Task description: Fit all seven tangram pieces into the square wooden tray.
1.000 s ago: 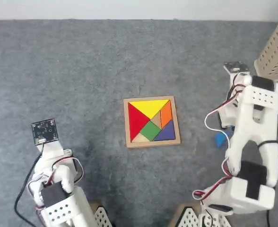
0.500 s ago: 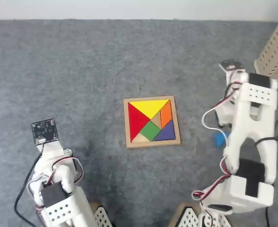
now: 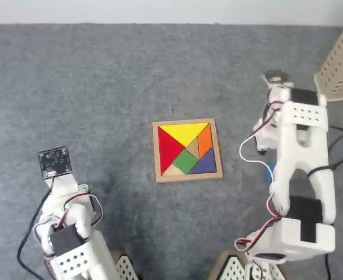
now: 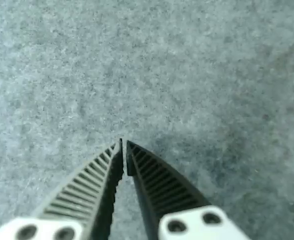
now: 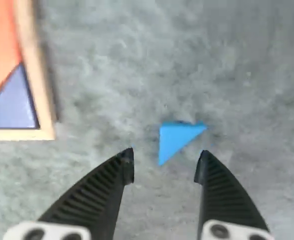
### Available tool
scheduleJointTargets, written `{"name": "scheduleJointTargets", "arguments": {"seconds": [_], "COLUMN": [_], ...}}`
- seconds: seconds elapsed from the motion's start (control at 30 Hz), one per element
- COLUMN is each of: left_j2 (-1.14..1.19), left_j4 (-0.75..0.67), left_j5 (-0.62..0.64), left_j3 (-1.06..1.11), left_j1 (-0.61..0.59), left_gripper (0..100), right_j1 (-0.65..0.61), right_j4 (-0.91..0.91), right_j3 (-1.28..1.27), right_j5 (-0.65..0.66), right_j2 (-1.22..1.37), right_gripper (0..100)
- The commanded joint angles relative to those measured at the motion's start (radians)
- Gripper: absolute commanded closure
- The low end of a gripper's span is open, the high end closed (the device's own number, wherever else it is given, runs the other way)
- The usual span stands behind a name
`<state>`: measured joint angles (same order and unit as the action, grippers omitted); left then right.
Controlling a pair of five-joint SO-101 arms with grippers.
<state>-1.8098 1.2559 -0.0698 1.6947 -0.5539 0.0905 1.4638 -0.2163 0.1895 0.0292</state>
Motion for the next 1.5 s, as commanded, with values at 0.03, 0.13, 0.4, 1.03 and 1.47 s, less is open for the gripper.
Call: {"name": "scheduleJointTargets", "arguments": {"seconds": [0.03,0.13,0.4,1.03,1.47], "left_j2": [-0.003,-0.003,-0.003,-0.003,-0.003], "left_j4": [0.003,0.003,0.003,0.003,0.003], "left_j5": [0.009,0.009,0.009,0.009,0.009], "left_j3": [-0.008,-0.008,-0.008,-0.008,-0.008], "left_j1": [0.003,0.003,0.003,0.003,0.003], "left_gripper": [99,99,99,99,99], "right_j1": [0.018,0.019,0.124,0.122,-0.007], "right_j4": [-0.176,-0.228,-0.302,-0.208,-0.127], "right_j3": [-0.141,-0.212,-0.232,-0.074,-0.068], "right_j5": [-0.157,-0.238,-0.404,-0.327,-0.304], "right_j2": [-0.042,-0.042,0.042,0.249,0.028], "right_gripper": [78.8,78.8,79.0,90.8,92.3]}}
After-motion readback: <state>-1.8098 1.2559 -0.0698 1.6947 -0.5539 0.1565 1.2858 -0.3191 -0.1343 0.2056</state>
